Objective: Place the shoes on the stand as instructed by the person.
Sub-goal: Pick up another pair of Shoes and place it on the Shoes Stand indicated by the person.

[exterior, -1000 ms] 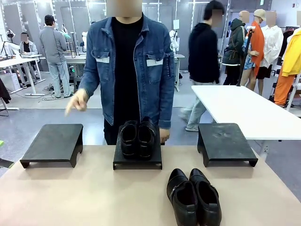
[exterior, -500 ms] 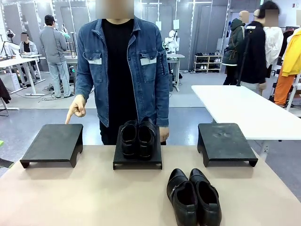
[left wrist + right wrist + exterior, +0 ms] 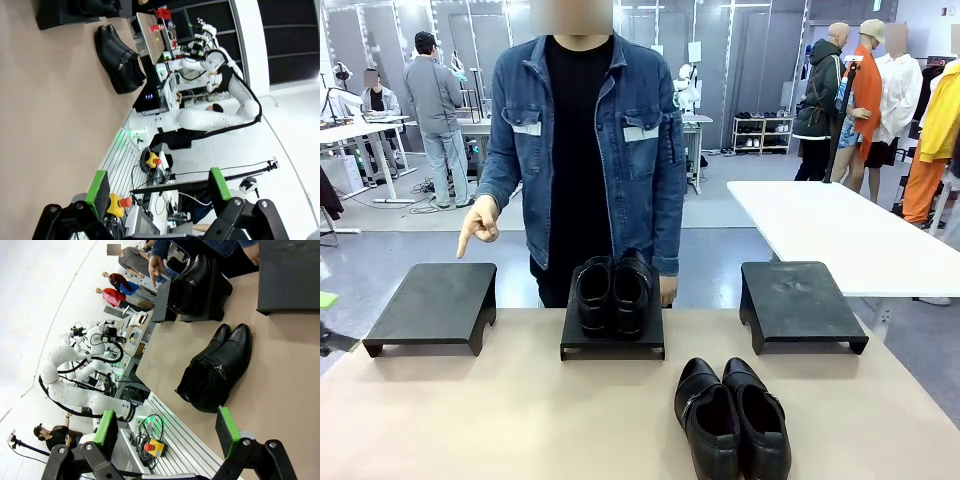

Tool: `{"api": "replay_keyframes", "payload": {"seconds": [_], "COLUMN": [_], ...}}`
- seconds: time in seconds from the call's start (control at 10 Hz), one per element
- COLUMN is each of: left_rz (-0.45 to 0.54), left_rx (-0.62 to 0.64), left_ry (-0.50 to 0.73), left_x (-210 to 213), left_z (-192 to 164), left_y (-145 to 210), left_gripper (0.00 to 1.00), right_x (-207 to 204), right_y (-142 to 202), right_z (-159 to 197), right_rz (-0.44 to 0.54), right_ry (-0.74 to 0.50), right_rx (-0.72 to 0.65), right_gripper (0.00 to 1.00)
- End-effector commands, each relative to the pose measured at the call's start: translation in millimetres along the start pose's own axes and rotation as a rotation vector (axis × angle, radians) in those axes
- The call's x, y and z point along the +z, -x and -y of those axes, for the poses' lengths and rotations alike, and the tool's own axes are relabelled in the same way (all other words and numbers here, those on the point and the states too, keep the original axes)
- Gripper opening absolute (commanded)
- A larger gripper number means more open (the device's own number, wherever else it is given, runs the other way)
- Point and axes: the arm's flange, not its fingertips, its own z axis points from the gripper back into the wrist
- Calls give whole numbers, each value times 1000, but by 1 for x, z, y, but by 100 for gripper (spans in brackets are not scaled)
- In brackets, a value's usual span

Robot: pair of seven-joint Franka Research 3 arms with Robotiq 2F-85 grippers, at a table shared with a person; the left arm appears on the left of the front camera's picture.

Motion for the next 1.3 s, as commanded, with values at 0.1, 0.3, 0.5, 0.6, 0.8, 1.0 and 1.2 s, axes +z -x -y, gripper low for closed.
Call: {"api": "replay_keyframes", "payload": {"seconds": [0.1,0.3,0.5,0.6,0.8,1.0,1.2], "left_rz": [-80,-96,-102,-84,-97,-71,-51], "left_rx": [111,177,230,249,258,287,298], "left_ry": [-116,-212,-335,-433,-629,-814,-965], "left_x": [-104,-178,-240,-270,-335,-393,-453], "left_z": [74,118,156,171,208,229,236], "left_y": [-33,-46,-66,-74,-84,-100,-112], "left_gripper": [100,100,100,100,100,100,100], "right_x": [1,1,1,1,1,1,1], "right_y": [-1,-1,-1,-1,-1,-1,-1], "right_z": [-2,-2,-2,-2,-2,-2,-2], "right_rz": [6,6,6,6,6,6,6], "right_ry": [-10,-10,-10,-10,-10,-10,-10], "right_rx": [6,6,6,6,6,6,6], "right_gripper": [100,100,100,100,100,100,100]}}
